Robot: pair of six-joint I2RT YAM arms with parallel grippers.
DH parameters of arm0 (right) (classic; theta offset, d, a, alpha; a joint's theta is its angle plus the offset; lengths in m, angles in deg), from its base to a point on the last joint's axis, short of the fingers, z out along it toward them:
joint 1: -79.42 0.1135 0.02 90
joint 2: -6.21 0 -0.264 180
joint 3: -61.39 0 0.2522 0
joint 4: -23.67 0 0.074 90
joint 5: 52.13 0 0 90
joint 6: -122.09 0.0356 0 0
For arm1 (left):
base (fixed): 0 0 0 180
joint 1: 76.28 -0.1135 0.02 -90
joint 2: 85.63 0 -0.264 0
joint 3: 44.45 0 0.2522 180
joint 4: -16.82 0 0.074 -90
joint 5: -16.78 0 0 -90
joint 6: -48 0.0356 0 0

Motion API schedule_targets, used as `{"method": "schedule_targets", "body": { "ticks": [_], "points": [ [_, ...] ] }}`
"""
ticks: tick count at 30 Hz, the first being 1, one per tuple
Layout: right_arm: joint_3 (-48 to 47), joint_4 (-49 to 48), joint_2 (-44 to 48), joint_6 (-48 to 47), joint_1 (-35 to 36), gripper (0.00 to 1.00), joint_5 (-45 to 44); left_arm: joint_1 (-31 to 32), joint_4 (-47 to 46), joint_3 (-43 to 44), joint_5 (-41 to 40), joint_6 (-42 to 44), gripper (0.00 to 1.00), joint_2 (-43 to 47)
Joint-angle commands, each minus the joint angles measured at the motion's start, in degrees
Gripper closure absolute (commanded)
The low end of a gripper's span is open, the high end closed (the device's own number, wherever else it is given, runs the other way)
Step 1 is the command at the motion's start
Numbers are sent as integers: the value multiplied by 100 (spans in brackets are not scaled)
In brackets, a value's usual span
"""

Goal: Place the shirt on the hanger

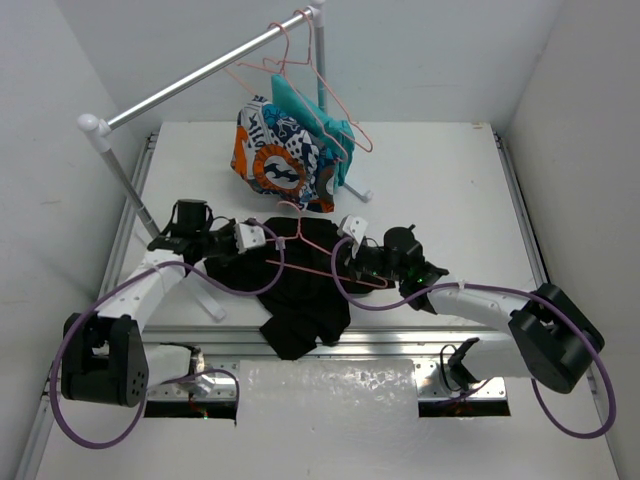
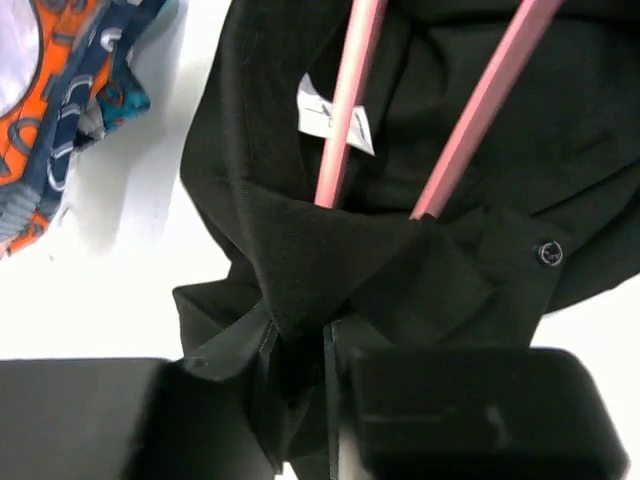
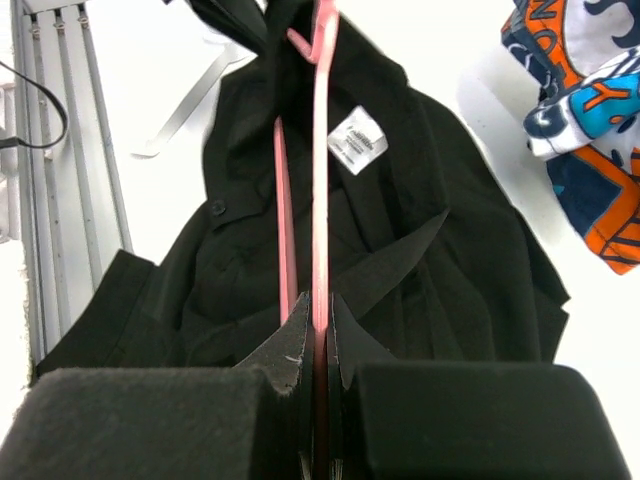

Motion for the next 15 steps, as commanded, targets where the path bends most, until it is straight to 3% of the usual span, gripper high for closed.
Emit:
{"method": "schedule_targets", "body": {
  "ticks": [1, 5, 9, 15],
  "points": [
    [-90, -516, 5, -84, -28, 100, 248, -1, 171, 277, 939, 122, 92, 59],
    [-196, -499, 23, -128, -19, 100, 319, 95, 313, 304, 1248, 139, 91, 155],
    [-301, -508, 49, -391, -28, 100, 468, 227, 392, 347, 1573, 25, 78, 261],
    [-459, -534, 84, -558, -28, 100, 741, 596, 322, 418, 1583, -238, 77, 384]
  ]
}}
